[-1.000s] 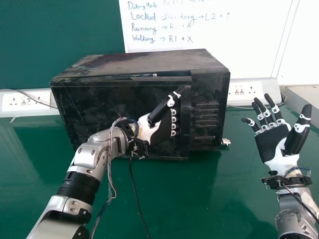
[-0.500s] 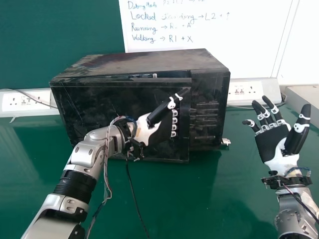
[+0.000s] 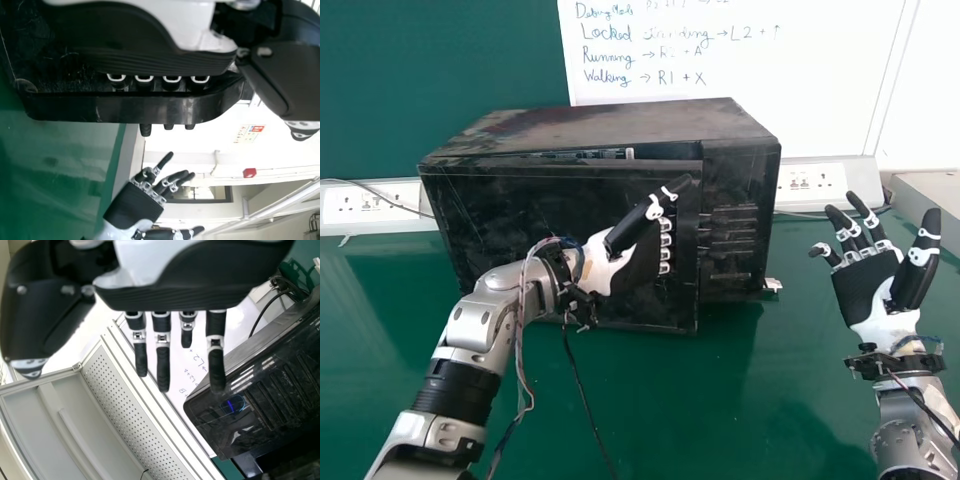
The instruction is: Open the door of oven
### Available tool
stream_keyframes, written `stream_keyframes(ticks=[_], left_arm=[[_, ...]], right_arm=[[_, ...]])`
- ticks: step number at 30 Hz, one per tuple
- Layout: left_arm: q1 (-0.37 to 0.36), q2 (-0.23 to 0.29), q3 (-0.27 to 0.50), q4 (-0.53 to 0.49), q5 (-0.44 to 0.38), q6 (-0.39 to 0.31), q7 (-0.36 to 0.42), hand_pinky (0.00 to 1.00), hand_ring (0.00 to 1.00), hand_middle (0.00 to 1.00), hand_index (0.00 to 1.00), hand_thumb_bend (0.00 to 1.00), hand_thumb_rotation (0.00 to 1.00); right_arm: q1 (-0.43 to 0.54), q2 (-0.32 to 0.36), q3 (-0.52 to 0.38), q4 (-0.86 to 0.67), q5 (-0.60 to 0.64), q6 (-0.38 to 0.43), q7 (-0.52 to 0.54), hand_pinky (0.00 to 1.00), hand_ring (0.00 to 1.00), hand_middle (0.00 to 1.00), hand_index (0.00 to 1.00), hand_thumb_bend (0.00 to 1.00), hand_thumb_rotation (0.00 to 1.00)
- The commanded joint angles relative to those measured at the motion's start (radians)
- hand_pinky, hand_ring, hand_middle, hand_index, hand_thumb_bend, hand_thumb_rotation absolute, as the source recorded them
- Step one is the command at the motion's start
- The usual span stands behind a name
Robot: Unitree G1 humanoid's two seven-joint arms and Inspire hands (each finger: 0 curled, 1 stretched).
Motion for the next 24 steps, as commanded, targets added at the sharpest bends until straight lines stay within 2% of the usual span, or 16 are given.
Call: stream_keyframes(ticks=[1,11,24], left_arm=[[0.018,0.014,0.018,-0.047,-0.029,0.001,-0.015,0.30,0.45,0.64,0.81,0.94,0.89],[0.098,0.059,0.020,-0.178,-0.057,0.052,-0.025,0.29,0.41,0.63,0.83,0.94,0.87],[0.220,0.102,0.035,-0.339,-0.106,0.028,-0.031,0.28,0.41,0.58,0.81,0.90,0.86]], right_arm=[[-0.001,-0.001,0.002,0.008,-0.002,-0.001,0.003,0.64,0.85,0.95,0.90,1.00,0.86],[-0.002,0.001,0.001,0.005,0.003,0.005,-0.001,0.64,0.84,0.93,0.89,1.00,0.84],[-0.006,0.001,0.003,0.016,-0.006,-0.008,-0.005,0.64,0.84,0.94,0.90,1.00,0.86]])
